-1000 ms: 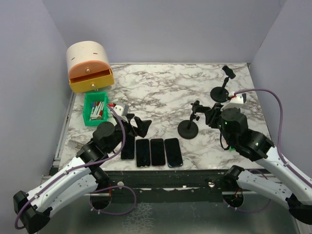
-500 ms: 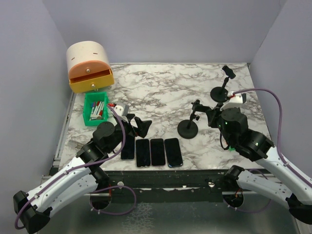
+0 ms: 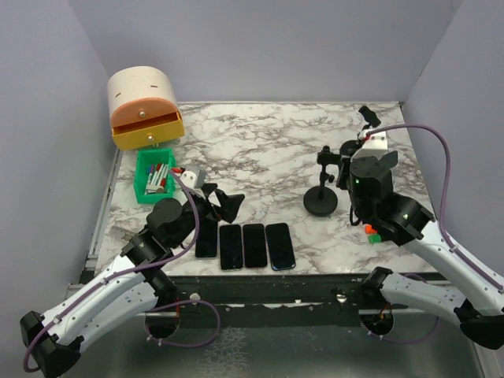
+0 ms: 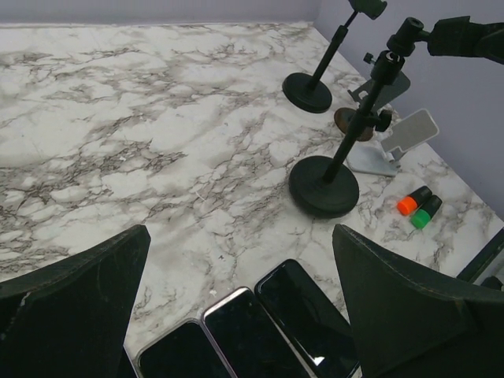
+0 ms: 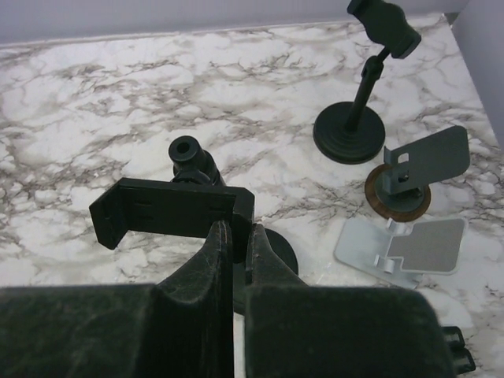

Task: Remove the phone from the phone stand
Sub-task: Move the phone stand to the center of the board.

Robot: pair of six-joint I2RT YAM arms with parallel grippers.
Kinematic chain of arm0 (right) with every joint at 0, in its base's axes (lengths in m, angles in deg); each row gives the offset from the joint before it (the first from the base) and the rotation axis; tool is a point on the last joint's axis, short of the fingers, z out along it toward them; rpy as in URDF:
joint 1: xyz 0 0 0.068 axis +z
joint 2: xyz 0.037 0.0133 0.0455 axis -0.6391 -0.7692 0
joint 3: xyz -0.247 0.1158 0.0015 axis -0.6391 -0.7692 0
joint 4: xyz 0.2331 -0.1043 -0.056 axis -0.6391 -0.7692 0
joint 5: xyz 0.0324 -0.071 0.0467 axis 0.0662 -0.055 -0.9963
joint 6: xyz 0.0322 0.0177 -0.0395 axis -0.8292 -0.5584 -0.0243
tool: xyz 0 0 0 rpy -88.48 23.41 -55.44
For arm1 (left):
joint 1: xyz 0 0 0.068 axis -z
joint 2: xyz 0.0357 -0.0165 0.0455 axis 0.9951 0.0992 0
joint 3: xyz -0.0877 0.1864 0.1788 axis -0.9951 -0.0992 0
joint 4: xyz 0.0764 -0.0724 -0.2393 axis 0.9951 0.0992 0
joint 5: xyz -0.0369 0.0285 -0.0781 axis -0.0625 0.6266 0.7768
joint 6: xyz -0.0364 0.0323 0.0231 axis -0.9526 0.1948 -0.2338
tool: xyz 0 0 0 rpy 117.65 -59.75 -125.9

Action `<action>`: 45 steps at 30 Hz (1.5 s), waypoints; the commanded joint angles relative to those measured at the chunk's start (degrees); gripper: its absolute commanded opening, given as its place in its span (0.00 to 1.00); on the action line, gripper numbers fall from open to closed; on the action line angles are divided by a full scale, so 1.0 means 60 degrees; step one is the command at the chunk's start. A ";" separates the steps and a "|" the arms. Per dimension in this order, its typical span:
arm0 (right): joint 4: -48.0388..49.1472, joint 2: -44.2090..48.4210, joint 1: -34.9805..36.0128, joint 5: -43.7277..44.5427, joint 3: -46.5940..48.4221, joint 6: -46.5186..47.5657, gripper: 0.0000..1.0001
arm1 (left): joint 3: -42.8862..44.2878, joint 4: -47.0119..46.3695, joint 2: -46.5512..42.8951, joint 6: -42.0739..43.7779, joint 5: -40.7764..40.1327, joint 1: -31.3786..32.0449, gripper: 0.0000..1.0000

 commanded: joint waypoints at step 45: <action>0.6001 -0.0882 -0.3718 -0.1077 -0.1809 0.1214 0.00 | 0.0113 -0.0300 -0.0380 -0.0202 0.0639 -0.0040 0.99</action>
